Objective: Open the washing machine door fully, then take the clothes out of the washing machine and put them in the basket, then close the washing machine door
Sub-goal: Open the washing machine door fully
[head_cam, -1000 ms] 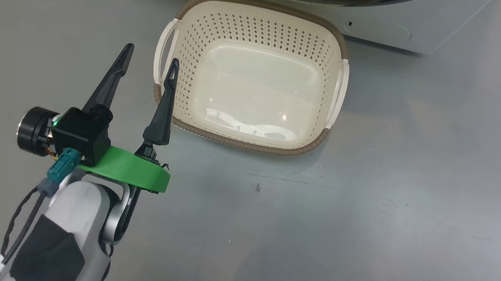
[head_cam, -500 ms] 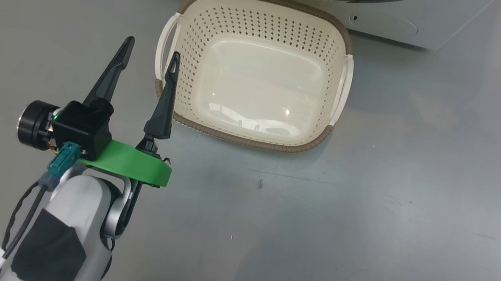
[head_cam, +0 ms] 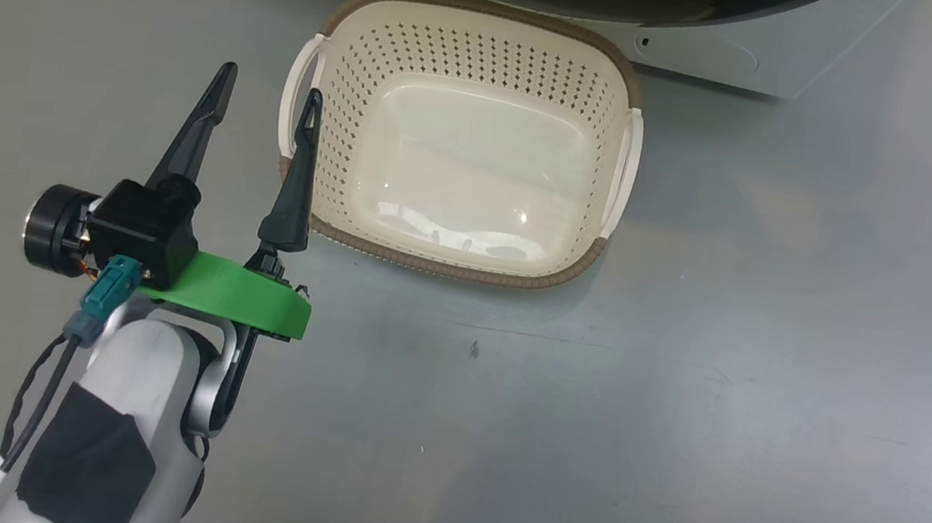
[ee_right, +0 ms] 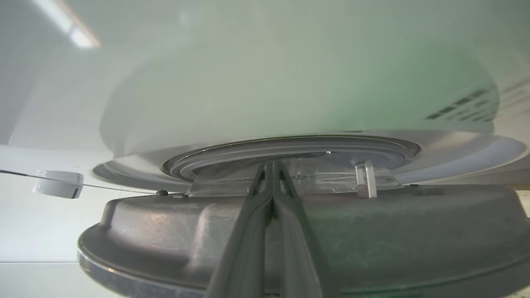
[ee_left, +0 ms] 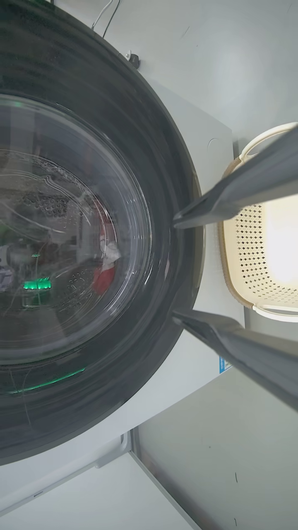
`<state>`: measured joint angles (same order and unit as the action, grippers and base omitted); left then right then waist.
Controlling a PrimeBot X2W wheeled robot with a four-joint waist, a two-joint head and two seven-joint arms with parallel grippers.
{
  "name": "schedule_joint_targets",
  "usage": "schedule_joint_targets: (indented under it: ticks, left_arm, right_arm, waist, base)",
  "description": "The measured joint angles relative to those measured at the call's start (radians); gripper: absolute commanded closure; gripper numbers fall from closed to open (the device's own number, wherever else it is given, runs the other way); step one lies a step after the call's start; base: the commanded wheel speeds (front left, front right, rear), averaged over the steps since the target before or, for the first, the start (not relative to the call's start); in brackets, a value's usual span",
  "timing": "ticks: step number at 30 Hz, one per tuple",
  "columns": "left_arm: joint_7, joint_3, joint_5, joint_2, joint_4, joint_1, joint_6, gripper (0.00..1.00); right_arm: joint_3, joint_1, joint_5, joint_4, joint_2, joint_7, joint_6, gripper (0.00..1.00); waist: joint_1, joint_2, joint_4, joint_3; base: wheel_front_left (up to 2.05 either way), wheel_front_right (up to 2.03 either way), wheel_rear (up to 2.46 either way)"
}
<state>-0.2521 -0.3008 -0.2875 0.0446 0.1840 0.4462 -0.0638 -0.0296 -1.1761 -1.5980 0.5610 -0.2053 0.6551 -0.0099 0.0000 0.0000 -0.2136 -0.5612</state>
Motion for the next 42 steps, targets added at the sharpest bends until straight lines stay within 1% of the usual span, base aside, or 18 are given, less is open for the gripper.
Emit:
schedule_joint_targets:
  ticks: [2, 3, 13, 25, 31, 33, 42]
  left_arm:
    - [0.0, 0.0, 0.0, -0.001, 0.003, 0.0, 0.0, 0.0]
    - [0.0, 0.0, 0.0, -0.002, 0.008, -0.001, 0.005, 0.0]
    - [0.0, 0.002, 0.0, -0.004, 0.033, -0.011, 0.008, 0.0]
    - [0.0, 0.009, 0.0, -0.005, 0.061, -0.058, 0.009, 0.0]
    - [0.0, 0.017, 0.0, -0.005, 0.072, -0.092, 0.009, 0.0]
    - [0.0, 0.019, 0.0, -0.005, 0.078, -0.104, 0.009, 0.0]
    - [0.0, 0.022, 0.0, -0.005, 0.096, -0.148, 0.009, 0.0]
  right_arm:
    - [-0.002, 0.007, -0.006, 0.009, 0.002, 0.016, 0.009, 1.0]
    - [-0.003, 0.018, -0.012, 0.014, 0.003, 0.028, 0.019, 1.0]
    - [-0.028, 0.066, -0.027, 0.044, 0.013, 0.096, 0.054, 1.0]
    - [-0.071, 0.166, -0.062, 0.063, 0.069, 0.174, 0.097, 1.0]
    - [-0.085, 0.227, -0.075, 0.064, 0.086, 0.204, 0.106, 1.0]
    - [-0.095, 0.248, -0.076, 0.064, 0.091, 0.216, 0.114, 1.0]
    - [-0.138, 0.348, -0.094, 0.059, 0.117, 0.26, 0.122, 1.0]
  waist:
    - [0.0, 0.0, 0.004, 0.007]
    - [0.0, 0.0, 0.007, 0.015]
    - [0.0, 0.0, 0.022, 0.059]
    - [0.0, 0.0, 0.035, 0.132]
    - [0.0, 0.0, 0.037, 0.175]
    - [0.0, 0.0, 0.037, 0.19]
    - [0.0, 0.0, 0.03, 0.254]
  base:
    - [0.0, 0.0, 0.0]
    - [0.0, 0.0, 0.0]
    - [0.0, 0.0, 0.0]
    - [0.0, 0.0, 0.0]
    - [0.0, 0.0, 0.0]
    - [0.0, 0.0, 0.0]
    - [0.0, 0.0, 0.0]
